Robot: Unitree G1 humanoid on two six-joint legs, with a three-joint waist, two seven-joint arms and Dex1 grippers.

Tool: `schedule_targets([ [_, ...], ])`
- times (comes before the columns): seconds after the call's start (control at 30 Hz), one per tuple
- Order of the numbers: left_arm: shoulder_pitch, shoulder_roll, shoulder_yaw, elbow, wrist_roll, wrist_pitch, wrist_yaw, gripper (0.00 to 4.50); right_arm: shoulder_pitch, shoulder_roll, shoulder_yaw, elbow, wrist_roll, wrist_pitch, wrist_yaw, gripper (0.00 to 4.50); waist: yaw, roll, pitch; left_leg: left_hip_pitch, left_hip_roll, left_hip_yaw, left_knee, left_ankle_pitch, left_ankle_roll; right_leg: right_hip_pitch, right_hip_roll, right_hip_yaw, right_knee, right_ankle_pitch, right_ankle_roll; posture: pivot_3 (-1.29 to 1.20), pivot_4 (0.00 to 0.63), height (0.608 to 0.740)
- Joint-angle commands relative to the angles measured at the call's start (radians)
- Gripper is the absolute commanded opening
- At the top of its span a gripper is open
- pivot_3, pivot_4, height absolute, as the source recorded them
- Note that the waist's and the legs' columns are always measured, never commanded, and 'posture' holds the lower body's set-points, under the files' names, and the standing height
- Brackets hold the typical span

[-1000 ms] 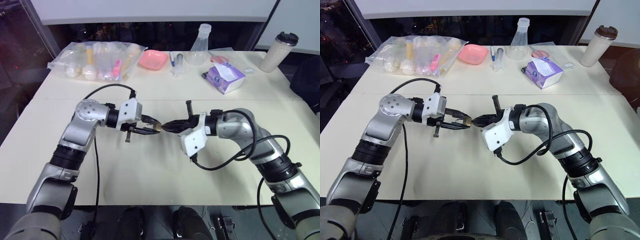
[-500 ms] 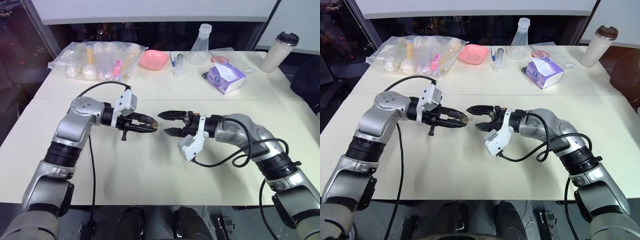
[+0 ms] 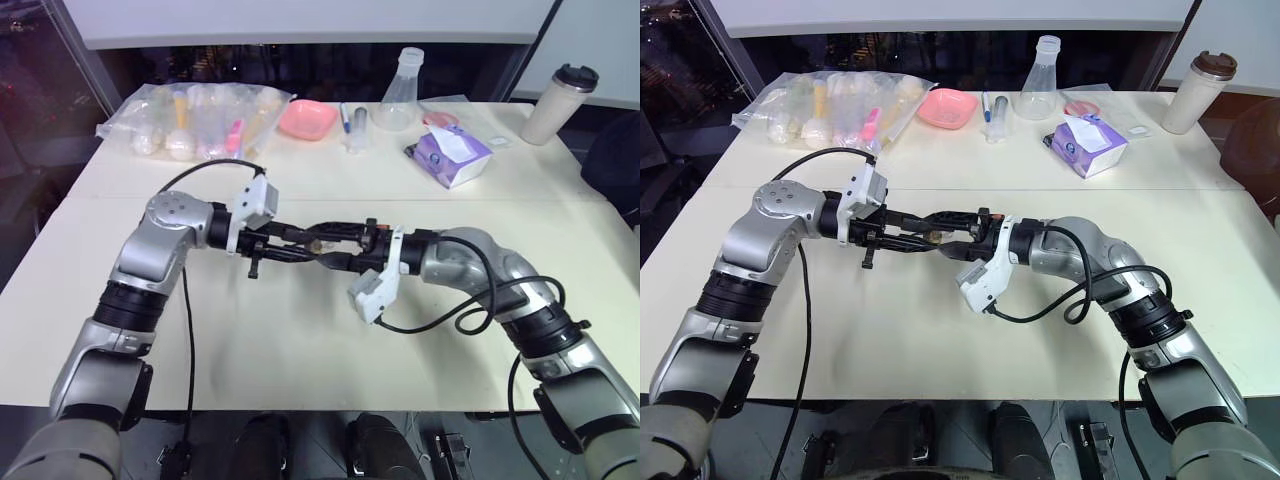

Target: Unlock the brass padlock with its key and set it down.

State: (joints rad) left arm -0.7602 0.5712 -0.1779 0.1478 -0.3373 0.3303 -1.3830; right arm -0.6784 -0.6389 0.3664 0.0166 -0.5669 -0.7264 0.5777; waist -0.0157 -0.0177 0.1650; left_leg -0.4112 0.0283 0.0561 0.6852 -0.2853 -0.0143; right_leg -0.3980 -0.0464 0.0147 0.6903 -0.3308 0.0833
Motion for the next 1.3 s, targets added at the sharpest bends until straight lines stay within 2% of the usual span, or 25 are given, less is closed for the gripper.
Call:
schedule_targets([
  [0.03, -0.029, 0.001, 0.024, -0.026, -0.018, 0.0, 0.005, 0.74, -0.027, 0.008, -0.005, -0.005, 0.004, -0.012, -0.011, 1.42, 0.0, 0.0, 0.0, 0.0, 0.0, 0.0, 0.0, 0.0, 0.0, 0.0, 0.0, 0.0, 0.0, 0.0, 0.0, 0.0, 0.15, 0.715],
  [0.1, -0.028, 0.002, 0.027, -0.03, -0.022, 0.008, 0.006, 0.74, -0.029, 0.008, -0.003, -0.002, 0.004, -0.014, -0.012, 0.32, -0.001, 0.0, 0.0, 0.0, 0.0, 0.0, 0.0, 0.0, 0.0, 0.0, 0.0, 0.0, 0.0, 0.0, 0.0, 0.0, 0.15, 0.715],
  [0.13, -0.029, 0.002, 0.029, -0.034, -0.029, 0.015, 0.006, 0.74, -0.031, 0.009, -0.001, 0.002, 0.001, -0.017, -0.015, 0.02, -0.001, 0.0, 0.0, 0.0, 0.0, 0.0, 0.0, 0.0, 0.0, 0.0, 0.0, 0.0, 0.0, 0.0, 0.0, 0.0, 0.15, 0.715],
  [0.47, -0.02, 0.017, 0.032, -0.061, -0.053, 0.062, 0.007, 0.74, -0.033, 0.015, 0.0, 0.003, -0.003, -0.013, -0.019, 0.02, -0.001, 0.0, 0.0, 0.0, 0.0, 0.0, 0.0, 0.0, 0.0, 0.0, 0.0, 0.0, 0.0, 0.0, 0.0, 0.0, 0.15, 0.715],
  [0.53, -0.02, 0.024, 0.033, -0.065, -0.06, 0.08, 0.005, 1.79, -0.033, 0.016, -0.002, 0.004, -0.001, -0.008, -0.02, 0.0, -0.001, 0.0, 0.0, 0.0, 0.0, 0.0, 0.0, 0.0, 0.0, 0.0, 0.0, 0.0, 0.0, 0.0, 0.0, 0.0, 0.15, 0.715],
  [0.73, -0.006, 0.047, 0.046, -0.089, -0.067, 0.09, 0.002, 4.46, -0.035, 0.01, -0.01, 0.014, 0.0, -0.003, -0.022, 0.0, -0.001, 0.0, 0.0, 0.0, 0.0, 0.0, 0.0, 0.0, 0.0, 0.0, 0.0, 0.0, 0.0, 0.0, 0.0, 0.0, 0.15, 0.715],
  [0.87, 0.005, 0.076, 0.085, -0.095, -0.074, 0.071, 0.023, 4.46, -0.029, 0.001, -0.016, 0.014, 0.002, 0.001, -0.022, 0.0, -0.001, 0.0, 0.0, 0.0, 0.0, 0.0, 0.0, 0.0, 0.0, 0.0, 0.0, 0.0, 0.0, 0.0, 0.0, 0.0, 0.15, 0.715],
  [1.2, 0.012, 0.11, 0.185, -0.12, -0.156, 0.186, 0.097, 4.46, -0.006, -0.014, -0.022, 0.005, 0.012, 0.018, -0.023, 0.0, -0.001, 0.0, 0.0, 0.0, 0.0, 0.0, 0.0, 0.0, 0.0, 0.0, 0.0, 0.0, 0.0, 0.0, 0.0, 0.0, 0.15, 0.715],
  [1.23, 0.019, 0.108, 0.183, -0.126, -0.157, 0.188, 0.101, 3.93, -0.007, -0.014, -0.021, 0.004, 0.012, 0.019, -0.023, 0.0, -0.001, 0.0, 0.0, 0.0, 0.0, 0.0, 0.0, 0.0, 0.0, 0.0, 0.0, 0.0, 0.0, 0.0, 0.0, 0.0, 0.15, 0.715],
  [1.3, 0.031, 0.1, 0.179, -0.142, -0.161, 0.194, 0.11, 3.21, -0.009, -0.013, -0.02, 0.005, 0.011, 0.02, -0.024, 0.0, -0.001, 0.0, 0.0, 0.0, 0.0, 0.0, 0.0, 0.0, 0.0, 0.0, 0.0, 0.0, 0.0, 0.0, 0.0, 0.0, 0.15, 0.715],
])
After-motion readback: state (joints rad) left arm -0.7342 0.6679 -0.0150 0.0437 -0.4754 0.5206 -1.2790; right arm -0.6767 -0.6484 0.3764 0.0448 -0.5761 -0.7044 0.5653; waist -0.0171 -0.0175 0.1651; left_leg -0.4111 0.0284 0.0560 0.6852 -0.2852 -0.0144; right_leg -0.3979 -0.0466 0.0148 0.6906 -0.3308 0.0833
